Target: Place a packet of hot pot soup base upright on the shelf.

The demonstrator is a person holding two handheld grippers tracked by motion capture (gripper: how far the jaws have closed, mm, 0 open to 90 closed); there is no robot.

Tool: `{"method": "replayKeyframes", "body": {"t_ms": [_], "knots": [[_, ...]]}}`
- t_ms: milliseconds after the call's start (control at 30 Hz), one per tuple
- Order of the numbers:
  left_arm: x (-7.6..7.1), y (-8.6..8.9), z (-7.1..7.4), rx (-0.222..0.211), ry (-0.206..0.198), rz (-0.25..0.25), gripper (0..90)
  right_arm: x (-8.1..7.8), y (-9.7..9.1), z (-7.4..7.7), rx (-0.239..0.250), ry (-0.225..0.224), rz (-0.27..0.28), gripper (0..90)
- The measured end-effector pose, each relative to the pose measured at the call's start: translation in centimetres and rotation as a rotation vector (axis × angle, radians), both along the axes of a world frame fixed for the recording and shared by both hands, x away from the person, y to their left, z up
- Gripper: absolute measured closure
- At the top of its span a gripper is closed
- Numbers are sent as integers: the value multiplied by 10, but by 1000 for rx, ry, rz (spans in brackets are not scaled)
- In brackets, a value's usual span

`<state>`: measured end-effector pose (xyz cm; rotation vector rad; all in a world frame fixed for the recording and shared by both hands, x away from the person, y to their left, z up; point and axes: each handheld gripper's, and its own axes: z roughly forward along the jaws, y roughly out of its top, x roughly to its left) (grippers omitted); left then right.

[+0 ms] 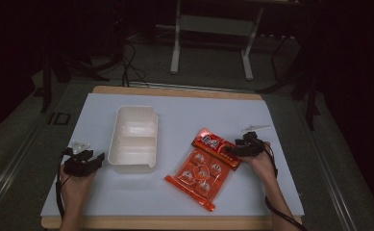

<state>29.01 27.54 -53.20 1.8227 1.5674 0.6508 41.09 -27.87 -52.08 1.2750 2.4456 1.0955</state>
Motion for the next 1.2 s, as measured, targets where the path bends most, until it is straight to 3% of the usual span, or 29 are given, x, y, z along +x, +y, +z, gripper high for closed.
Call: {"method": "replayKeyframes", "body": {"t_ms": [367, 767, 1000, 1067, 1100, 1200], "knots": [[0, 0, 0, 1, -1, 1, 528, -2, 5, -4, 18, 46, 59, 414], [0, 0, 1, 1, -8, 4, 526, -8, 5, 13, 54, 17, 115, 514], [0, -1, 1, 3, -8, 6, 525, -10, 13, 22, 109, 50, 217, 564], [-1, 0, 1, 2, -9, 6, 525, -9, 15, 22, 105, 53, 228, 566], [-1, 0, 1, 1, -9, 7, 525, -9, 20, 24, 68, 60, 244, 580], [-1, 0, 1, 2, -9, 6, 525, -5, 27, 24, 22, 75, 257, 611]]}}
